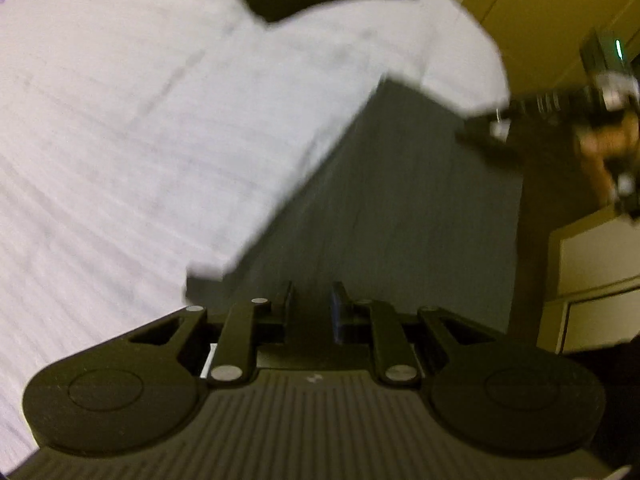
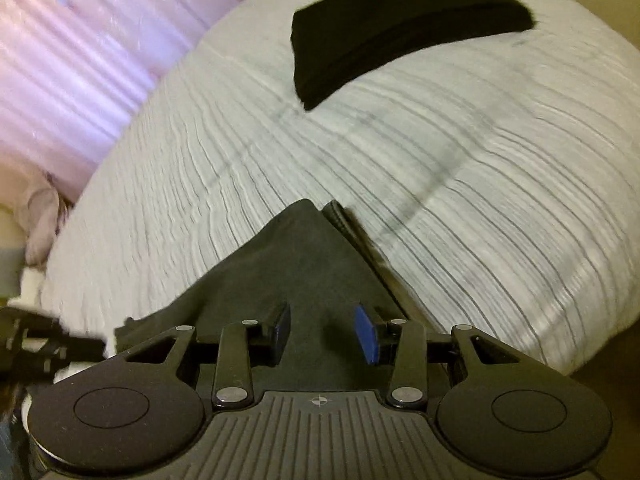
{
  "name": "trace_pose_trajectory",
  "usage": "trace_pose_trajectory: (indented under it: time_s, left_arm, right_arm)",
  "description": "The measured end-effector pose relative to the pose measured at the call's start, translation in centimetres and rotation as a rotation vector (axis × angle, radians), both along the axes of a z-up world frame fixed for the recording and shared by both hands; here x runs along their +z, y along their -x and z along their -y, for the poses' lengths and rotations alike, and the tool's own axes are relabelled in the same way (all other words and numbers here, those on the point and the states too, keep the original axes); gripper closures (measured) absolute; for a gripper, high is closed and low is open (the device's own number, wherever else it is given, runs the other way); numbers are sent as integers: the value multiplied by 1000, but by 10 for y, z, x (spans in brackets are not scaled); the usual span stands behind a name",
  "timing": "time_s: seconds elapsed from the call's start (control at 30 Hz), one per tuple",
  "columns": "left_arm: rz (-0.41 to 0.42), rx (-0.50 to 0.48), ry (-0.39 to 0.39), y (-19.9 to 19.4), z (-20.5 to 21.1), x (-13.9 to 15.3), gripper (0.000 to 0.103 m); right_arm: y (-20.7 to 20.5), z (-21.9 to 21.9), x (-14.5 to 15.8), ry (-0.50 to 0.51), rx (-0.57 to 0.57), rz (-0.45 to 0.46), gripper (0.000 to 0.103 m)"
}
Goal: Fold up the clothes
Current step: 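Open the left gripper while the right gripper holds a jeans corner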
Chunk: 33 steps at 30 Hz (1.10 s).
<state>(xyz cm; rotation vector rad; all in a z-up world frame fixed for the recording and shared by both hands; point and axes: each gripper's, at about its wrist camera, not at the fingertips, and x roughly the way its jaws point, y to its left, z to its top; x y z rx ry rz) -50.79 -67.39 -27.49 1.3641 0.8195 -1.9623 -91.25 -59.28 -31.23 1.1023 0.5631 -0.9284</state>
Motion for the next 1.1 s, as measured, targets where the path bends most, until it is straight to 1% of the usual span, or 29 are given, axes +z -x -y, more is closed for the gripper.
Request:
trace_pose_trajectory:
  time_s: [0.07,0.1,0.13,0.17,0.23,0.37,0.4,0.43,0.5,0.6,0.67,0.7,0.77,0.83,0.87,0.93,1.0,1.03,1.1]
  left_arm:
    - [11,74,-13,-17,-3,-10,88]
    - [17,111,-20,-26,-4,-15,84]
    - [-9,155,-36,-36,-2,-19,81]
    - [-40,199,-54,-45,2,-23,79]
    - [-117,281,-121,-59,13,-33,76]
    - [-221,376,-172,-69,32,-51,77]
    - [-221,379,-169,-69,35,-54,82]
    - [-223,386,-148,-71,39,-55,84]
    - [-229,402,-99,-75,48,-55,85]
    - [-259,416,-68,-87,51,-49,84]
    - [-266,424,-63,-94,43,-45,84]
    - [-277,447,-69,-99,37,-43,86]
    - [-310,492,-94,-109,23,-40,86]
    - [-346,501,-147,-109,9,-44,83]
    - [-360,505,-163,-106,8,-49,82]
    - [-385,511,-192,-100,8,-60,82]
    - [-407,569,-170,-104,26,-68,82]
    - [-403,592,-153,-108,39,-71,80]
    - [-363,531,-127,-104,58,-73,80]
  right_arm:
    - [-9,3,-2,2,29,-23,63]
    - [-13,5,-2,3,42,-34,63]
    - [-16,3,-1,4,46,-42,63]
    - [-20,2,-1,5,49,-49,63]
    - [-28,-3,-1,1,64,-59,63]
    - [-49,-19,-11,-22,102,-83,63]
    - [-52,-24,-12,-25,103,-95,63]
    - [-55,-28,-14,-27,102,-106,63]
    - [-57,-33,-18,-20,91,-123,63]
    - [-59,-36,-18,-14,85,-141,63]
    - [-63,-37,-17,-8,95,-164,63]
    - [-64,-38,-17,-5,100,-176,63]
    - [-67,-40,-18,-5,98,-196,63]
    - [-69,-40,-20,-5,92,-208,63]
    - [-71,-40,-20,-4,92,-215,62]
    - [-74,-40,-21,0,100,-226,58]
    - [-78,-41,-23,7,125,-224,46]
    - [-80,-41,-24,12,139,-225,44]
    - [-84,-43,-23,29,170,-243,44]
